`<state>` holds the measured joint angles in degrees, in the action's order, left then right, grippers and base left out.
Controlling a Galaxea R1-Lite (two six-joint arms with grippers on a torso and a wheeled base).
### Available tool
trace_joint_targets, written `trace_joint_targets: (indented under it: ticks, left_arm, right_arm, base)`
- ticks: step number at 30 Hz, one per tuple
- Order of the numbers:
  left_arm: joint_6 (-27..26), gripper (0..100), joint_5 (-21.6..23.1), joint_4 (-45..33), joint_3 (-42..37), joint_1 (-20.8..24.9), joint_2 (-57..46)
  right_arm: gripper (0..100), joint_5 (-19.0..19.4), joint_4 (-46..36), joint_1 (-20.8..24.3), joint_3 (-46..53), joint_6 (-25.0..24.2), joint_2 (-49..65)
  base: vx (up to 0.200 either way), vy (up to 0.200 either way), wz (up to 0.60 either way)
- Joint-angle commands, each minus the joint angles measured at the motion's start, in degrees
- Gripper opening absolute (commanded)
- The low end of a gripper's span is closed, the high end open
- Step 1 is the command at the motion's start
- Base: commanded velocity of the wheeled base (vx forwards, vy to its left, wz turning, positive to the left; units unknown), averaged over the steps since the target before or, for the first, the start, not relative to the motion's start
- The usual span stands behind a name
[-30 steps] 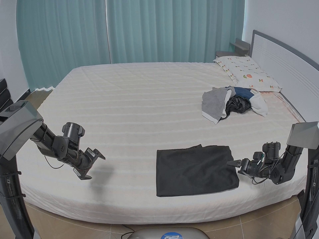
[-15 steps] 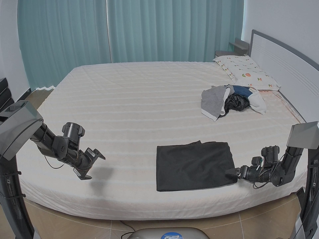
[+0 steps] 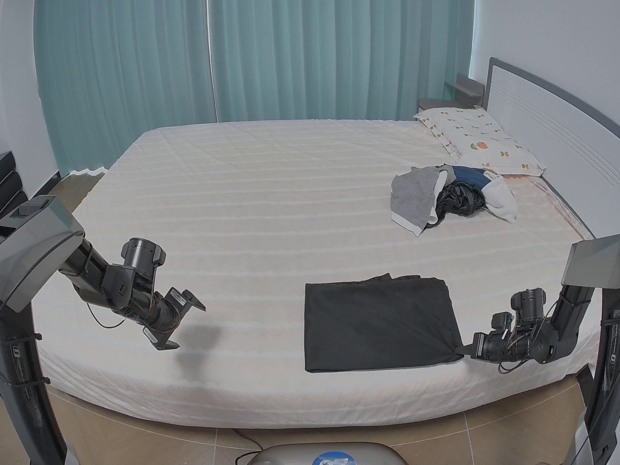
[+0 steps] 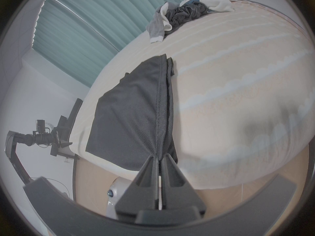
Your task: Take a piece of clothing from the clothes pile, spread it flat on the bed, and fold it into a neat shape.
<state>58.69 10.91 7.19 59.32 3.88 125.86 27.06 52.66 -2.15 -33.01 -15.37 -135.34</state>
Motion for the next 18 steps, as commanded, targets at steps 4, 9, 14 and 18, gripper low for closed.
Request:
trace_joint_targets:
  ticks: [4, 9, 14, 18]
  left_arm:
    - [0.03, 100, -0.01, 0.01, 0.01, -0.01, 0.09]
    - [0.03, 100, -0.01, 0.01, 0.01, -0.01, 0.09]
    - [0.03, 100, -0.01, 0.01, 0.01, -0.01, 0.09]
    - [0.2, 100, -0.01, 0.01, 0.18, -0.01, 0.09]
  right_arm:
    - [0, -1.31, -1.25, -1.11, -0.39, 1.84, 0.34]
    - [0, -1.31, -0.81, -1.11, -0.74, 1.84, 0.08]
    - [100, -0.87, -0.37, -1.02, -1.53, 0.96, 0.52]
    - [100, -0.61, 0.77, -1.46, -2.41, -0.8, 0.78]
  base:
    - [0.0, 0.0, 0.0]
    - [0.0, 0.0, 0.0]
    - [0.0, 0.0, 0.0]
    - [0.0, 0.0, 0.0]
